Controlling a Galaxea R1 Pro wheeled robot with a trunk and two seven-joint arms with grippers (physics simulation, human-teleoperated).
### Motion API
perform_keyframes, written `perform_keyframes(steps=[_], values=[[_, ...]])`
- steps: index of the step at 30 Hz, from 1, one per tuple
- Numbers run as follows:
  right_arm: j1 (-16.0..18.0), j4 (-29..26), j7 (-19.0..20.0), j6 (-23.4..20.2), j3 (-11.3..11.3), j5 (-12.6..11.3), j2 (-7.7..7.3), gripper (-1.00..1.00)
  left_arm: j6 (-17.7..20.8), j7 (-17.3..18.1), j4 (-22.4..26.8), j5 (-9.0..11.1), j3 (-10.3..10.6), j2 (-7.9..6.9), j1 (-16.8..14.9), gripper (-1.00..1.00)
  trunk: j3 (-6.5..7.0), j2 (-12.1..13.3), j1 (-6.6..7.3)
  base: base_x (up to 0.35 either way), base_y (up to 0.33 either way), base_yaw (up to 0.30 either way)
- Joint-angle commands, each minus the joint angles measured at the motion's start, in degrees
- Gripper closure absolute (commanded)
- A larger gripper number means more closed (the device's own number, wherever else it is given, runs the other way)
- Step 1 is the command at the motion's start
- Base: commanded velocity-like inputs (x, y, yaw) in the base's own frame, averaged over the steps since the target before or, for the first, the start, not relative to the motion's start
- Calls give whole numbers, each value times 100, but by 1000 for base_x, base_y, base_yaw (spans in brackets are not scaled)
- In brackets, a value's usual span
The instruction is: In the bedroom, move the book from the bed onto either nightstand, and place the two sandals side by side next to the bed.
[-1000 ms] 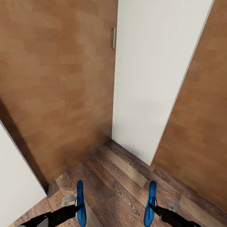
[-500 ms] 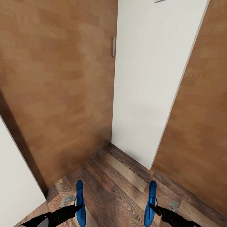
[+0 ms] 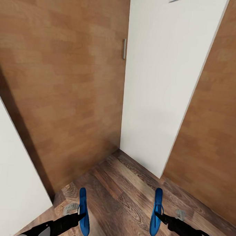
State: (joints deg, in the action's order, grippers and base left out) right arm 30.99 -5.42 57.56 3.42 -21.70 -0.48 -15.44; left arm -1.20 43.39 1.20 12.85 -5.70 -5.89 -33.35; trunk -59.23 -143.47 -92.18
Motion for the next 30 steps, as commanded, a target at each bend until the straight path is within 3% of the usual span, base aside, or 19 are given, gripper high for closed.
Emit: perform_keyframes(steps=[1,13,21,30], values=[[1,6,11,35,8,-5,-3,100,-12,20,-10,-28,-45,0,-5,100,-5,-2,1,0,0,200],[0,6,18,35,8,-2,-3,100,-12,20,-11,-29,-45,0,-5,100,-5,-2,1,0,0,198],[1,6,18,35,8,-1,-3,100,-12,20,-12,-29,-45,1,-5,100,-5,-2,1,0,0,81],[3,6,20,33,8,2,-3,100,-12,20,-11,-28,-45,0,-5,100,-5,-2,1,0,0,254]])
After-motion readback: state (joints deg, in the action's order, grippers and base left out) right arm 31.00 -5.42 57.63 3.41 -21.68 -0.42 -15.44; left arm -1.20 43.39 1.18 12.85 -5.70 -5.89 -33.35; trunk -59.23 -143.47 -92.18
